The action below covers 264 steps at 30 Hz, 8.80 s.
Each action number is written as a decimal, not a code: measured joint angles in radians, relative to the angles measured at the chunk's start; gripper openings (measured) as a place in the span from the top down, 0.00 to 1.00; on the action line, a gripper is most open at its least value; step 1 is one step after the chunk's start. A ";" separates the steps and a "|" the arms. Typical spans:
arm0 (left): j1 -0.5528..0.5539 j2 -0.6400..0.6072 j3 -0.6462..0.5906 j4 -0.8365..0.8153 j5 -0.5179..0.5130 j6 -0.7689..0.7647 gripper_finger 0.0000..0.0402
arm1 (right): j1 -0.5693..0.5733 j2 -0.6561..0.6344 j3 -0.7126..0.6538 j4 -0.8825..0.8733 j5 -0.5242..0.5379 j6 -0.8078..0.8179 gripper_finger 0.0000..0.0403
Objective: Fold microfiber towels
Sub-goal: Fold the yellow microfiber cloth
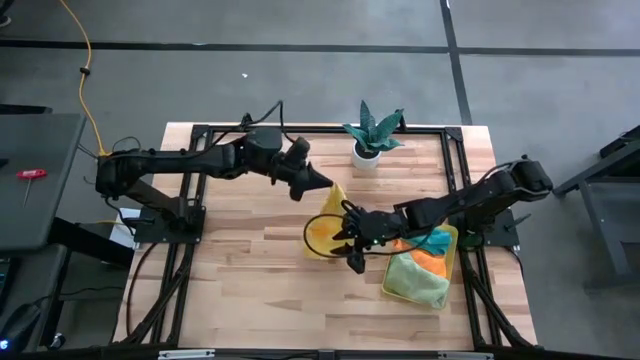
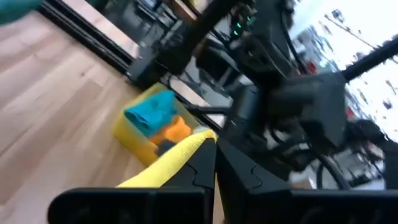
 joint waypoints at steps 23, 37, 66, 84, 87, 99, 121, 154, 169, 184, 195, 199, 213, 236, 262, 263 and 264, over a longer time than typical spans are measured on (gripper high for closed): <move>-0.015 0.006 -0.001 -0.645 -0.556 0.324 1.00 | 0.028 0.081 0.000 -0.023 0.067 0.238 0.58; -0.005 0.006 -0.001 -0.692 -0.599 0.310 1.00 | -0.018 0.364 0.017 0.258 0.141 0.647 0.98; -0.018 -0.082 -0.001 -1.152 -0.427 0.233 1.00 | -0.119 0.524 0.462 -0.885 0.064 -0.451 1.00; -0.135 -0.076 -0.001 -1.061 -0.408 0.154 1.00 | -0.022 0.152 0.074 -0.212 -0.041 0.149 1.00; -0.136 -0.076 -0.001 -1.044 -0.408 0.155 1.00 | 0.021 0.155 0.026 -0.035 0.002 0.252 1.00; -0.136 -0.076 -0.001 -1.043 -0.408 0.139 1.00 | 0.070 0.386 0.306 -0.382 0.095 -0.087 0.66; -0.136 -0.076 -0.001 -1.040 -0.408 0.146 1.00 | 0.046 0.325 -0.027 -0.082 0.278 0.563 0.52; -0.118 -0.095 -0.001 -1.029 -0.445 0.227 1.00 | -0.055 0.191 -0.029 -0.052 0.127 0.479 0.99; 0.002 -0.451 0.013 -1.091 -0.485 0.300 1.00 | -0.257 -0.002 0.453 -0.910 -0.068 -0.133 1.00; 0.171 -0.457 0.291 -1.180 -0.678 0.756 1.00 | -0.480 -0.001 0.761 -1.033 0.003 -0.391 1.00; 0.138 -0.505 0.177 -1.463 -0.749 0.588 1.00 | -0.311 -0.002 0.457 -1.021 0.010 -0.311 1.00; 0.085 -0.558 0.021 -1.444 -0.670 0.471 1.00 | -0.255 -0.002 0.325 -0.912 -0.011 -0.235 1.00; -0.128 -0.584 -0.320 -1.218 -0.521 0.146 1.00 | -0.244 0.043 0.096 -0.314 -0.123 -0.067 1.00; -0.165 -0.588 -0.324 -1.211 -0.546 0.060 1.00 | -0.455 0.718 0.694 -0.297 -0.097 -0.809 0.51; -0.165 -0.588 -0.324 -1.210 -0.554 0.043 1.00 | -0.456 0.900 0.930 -0.397 -0.024 -1.175 0.69; -0.165 -0.588 -0.324 -1.210 -0.554 0.042 1.00 | -0.454 0.906 0.930 -0.398 -0.015 -1.178 0.69; -0.165 -0.588 -0.324 -1.210 -0.554 0.043 1.00 | -0.453 0.914 0.929 -0.403 -0.010 -1.177 0.69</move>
